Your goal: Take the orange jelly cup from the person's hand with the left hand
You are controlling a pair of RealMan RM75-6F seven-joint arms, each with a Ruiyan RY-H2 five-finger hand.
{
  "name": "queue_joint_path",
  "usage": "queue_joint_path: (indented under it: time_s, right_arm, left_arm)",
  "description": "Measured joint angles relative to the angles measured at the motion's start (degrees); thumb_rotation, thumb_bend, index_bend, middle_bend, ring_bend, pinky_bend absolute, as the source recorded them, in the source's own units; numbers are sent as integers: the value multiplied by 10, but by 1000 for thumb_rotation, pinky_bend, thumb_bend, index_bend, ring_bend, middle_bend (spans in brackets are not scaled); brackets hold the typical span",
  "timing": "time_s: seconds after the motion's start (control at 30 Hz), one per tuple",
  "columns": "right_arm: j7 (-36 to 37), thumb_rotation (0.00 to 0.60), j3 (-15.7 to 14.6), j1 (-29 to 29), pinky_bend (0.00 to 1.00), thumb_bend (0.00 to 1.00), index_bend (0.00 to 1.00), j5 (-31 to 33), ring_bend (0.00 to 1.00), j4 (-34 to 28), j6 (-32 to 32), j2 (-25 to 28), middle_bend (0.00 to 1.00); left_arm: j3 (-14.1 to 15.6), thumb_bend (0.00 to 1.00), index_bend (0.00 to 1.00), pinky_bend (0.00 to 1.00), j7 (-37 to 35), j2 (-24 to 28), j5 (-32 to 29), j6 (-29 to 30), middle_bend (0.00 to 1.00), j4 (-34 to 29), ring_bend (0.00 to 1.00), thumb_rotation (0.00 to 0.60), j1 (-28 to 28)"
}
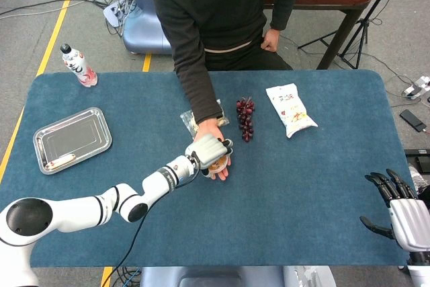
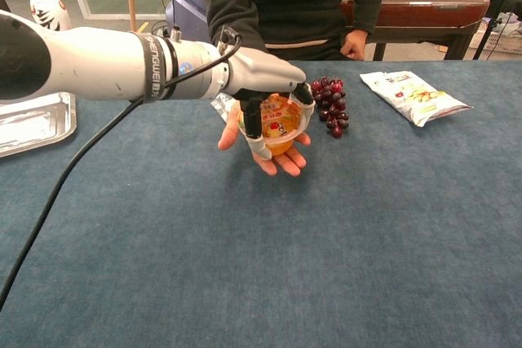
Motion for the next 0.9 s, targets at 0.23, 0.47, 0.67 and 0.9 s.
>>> queue_joint_path:
  time_s: [0.23,0.47,0.67,0.9]
  right_arm:
    - [-2,600,1,4,176,111,189,-3,41,-2,-4,0,166]
    - [-9,600,3,11,176,111,189,-8,41,-7,-11,-1,166]
    - [-15,600,3,15,176,111,189,-10,42,-12,-16,0,166]
    - [-20,600,3,19,176,111,189,-11,42,-15,-20,-1,166]
  left_arm:
    - [0,172,405,588,-43,47,40,35,214,-42,363,600,34]
    - [16,172,405,588,-73,112,78,69,214,-85,357,600,80]
    - [44,172,401,588,-97,149,104,91,214,-100,356,600,124]
    - [67,172,396,588,-111,134,108,79,214,-65,356,600,145]
